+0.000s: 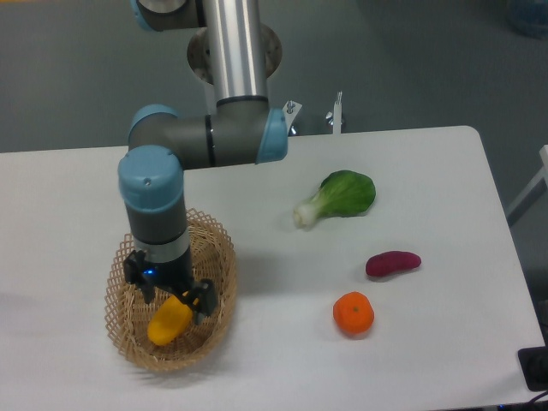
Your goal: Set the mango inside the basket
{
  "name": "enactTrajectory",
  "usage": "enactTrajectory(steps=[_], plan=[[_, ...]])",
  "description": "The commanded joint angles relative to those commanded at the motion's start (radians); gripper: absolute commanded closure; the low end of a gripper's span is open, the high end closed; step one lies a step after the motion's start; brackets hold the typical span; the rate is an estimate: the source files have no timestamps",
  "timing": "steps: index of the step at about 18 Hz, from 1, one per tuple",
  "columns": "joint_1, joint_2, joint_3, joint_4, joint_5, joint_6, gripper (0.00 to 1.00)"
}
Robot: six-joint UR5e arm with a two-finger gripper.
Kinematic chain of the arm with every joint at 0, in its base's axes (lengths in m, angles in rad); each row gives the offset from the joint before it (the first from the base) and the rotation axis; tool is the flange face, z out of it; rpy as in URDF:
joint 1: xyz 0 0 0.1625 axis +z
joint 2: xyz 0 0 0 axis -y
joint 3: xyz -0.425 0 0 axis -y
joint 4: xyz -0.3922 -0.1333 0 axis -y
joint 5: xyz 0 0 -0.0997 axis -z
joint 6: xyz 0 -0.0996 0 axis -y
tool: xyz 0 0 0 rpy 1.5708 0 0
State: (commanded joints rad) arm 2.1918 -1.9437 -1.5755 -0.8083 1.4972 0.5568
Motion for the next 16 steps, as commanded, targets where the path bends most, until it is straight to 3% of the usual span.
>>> enactTrajectory(steps=[3, 7, 16], plan=[[0.052, 0.017, 0.041, -0.006, -0.002, 0.055, 0.00], [0.135, 0.046, 0.081, -0.153, -0.005, 0.188, 0.00], [0.310, 0.089, 0.123, -0.396, -0.006, 0.541, 0.00]])
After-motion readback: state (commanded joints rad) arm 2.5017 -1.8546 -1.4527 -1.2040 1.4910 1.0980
